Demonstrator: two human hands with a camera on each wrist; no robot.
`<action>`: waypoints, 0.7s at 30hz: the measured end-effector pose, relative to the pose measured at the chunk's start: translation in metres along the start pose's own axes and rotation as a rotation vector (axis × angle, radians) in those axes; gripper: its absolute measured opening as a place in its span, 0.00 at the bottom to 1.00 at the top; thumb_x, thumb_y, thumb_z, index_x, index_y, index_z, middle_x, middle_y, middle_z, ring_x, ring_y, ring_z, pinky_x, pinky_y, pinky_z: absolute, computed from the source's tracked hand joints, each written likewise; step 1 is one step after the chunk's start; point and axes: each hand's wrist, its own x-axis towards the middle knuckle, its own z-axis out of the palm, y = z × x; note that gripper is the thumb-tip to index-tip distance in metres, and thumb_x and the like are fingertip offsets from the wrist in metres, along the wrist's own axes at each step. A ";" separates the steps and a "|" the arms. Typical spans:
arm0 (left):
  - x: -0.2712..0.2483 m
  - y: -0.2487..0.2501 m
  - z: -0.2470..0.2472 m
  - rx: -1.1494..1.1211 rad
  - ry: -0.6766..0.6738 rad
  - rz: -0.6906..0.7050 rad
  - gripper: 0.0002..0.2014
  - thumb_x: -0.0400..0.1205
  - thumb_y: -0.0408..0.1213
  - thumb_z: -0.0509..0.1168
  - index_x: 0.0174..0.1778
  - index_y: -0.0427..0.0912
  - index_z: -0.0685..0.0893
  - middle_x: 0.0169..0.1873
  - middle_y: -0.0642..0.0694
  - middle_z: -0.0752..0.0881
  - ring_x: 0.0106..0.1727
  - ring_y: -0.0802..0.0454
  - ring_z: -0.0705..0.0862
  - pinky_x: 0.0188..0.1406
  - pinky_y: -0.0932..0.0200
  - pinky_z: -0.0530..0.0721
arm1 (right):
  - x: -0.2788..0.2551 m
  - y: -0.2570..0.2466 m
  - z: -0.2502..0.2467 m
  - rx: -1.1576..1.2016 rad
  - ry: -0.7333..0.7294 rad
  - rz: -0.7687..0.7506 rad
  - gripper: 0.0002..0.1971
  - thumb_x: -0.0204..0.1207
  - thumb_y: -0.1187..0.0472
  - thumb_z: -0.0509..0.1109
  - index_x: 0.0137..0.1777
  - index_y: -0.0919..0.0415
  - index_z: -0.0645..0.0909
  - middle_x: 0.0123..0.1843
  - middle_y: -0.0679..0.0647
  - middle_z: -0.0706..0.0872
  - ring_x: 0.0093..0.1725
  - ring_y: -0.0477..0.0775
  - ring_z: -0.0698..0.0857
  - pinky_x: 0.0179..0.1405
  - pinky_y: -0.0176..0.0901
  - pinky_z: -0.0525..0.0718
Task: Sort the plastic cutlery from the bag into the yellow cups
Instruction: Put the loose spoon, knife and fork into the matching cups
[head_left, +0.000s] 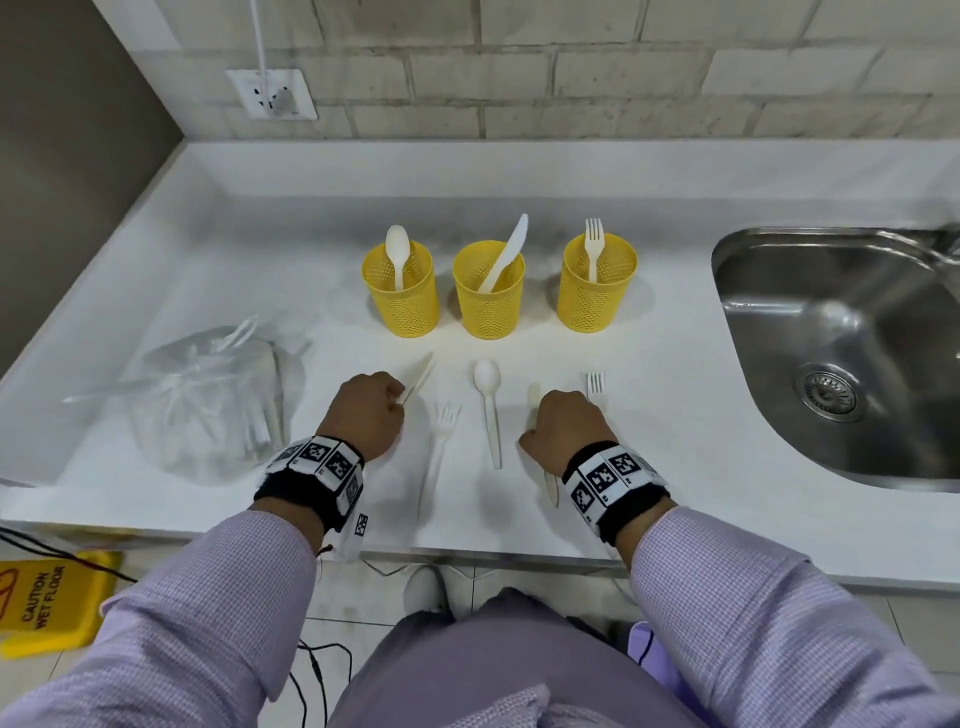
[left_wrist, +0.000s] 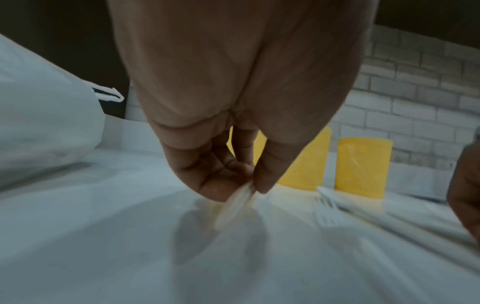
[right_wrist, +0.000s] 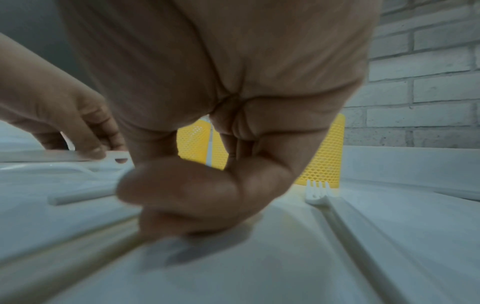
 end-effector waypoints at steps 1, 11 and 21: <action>-0.001 0.002 -0.002 -0.043 0.031 0.003 0.14 0.83 0.31 0.67 0.65 0.38 0.86 0.56 0.39 0.89 0.61 0.40 0.85 0.62 0.53 0.80 | 0.000 0.000 0.000 0.007 -0.006 0.003 0.15 0.77 0.59 0.70 0.34 0.58 0.68 0.42 0.57 0.83 0.50 0.63 0.88 0.40 0.43 0.78; -0.042 0.051 -0.008 -0.839 0.045 -0.084 0.08 0.80 0.27 0.75 0.49 0.43 0.89 0.39 0.41 0.92 0.42 0.41 0.95 0.48 0.42 0.94 | -0.013 -0.008 -0.021 0.256 0.149 -0.009 0.20 0.73 0.53 0.71 0.27 0.63 0.71 0.25 0.55 0.77 0.30 0.57 0.78 0.25 0.41 0.69; -0.056 0.077 0.021 -0.900 -0.113 -0.019 0.13 0.84 0.30 0.73 0.65 0.41 0.88 0.41 0.42 0.93 0.48 0.45 0.94 0.54 0.40 0.93 | -0.027 -0.036 -0.040 0.405 0.325 -0.140 0.17 0.71 0.54 0.74 0.33 0.70 0.83 0.31 0.61 0.88 0.38 0.62 0.86 0.42 0.55 0.86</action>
